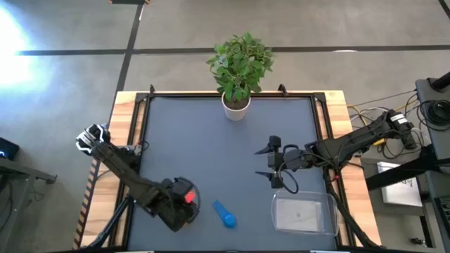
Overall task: Nest measuring cups in basket
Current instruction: Stack the blue measuring cup on top of the orange measuring cup
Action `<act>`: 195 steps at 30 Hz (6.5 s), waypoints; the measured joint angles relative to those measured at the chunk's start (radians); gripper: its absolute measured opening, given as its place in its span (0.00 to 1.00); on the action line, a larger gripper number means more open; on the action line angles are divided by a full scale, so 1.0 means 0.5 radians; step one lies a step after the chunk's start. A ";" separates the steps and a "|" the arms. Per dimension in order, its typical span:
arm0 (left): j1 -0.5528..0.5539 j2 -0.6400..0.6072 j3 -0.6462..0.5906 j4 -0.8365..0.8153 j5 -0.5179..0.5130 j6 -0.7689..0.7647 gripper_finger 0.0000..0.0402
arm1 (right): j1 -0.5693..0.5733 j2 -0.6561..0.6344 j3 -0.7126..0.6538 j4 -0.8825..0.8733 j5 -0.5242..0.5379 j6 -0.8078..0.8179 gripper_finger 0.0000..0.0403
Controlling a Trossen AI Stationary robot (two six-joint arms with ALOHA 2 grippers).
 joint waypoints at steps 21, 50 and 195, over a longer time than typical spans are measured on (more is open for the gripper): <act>0.547 0.148 -0.825 1.783 0.618 0.892 0.56 | 0.001 0.000 -0.002 -0.008 -0.001 0.017 0.81; 0.611 0.542 -0.614 1.939 0.952 1.237 0.04 | 0.001 0.000 -0.003 -0.007 0.000 -0.021 0.81; 0.231 -0.595 -0.394 0.247 0.015 1.616 0.28 | -0.201 1.985 1.589 0.538 0.469 -1.745 0.02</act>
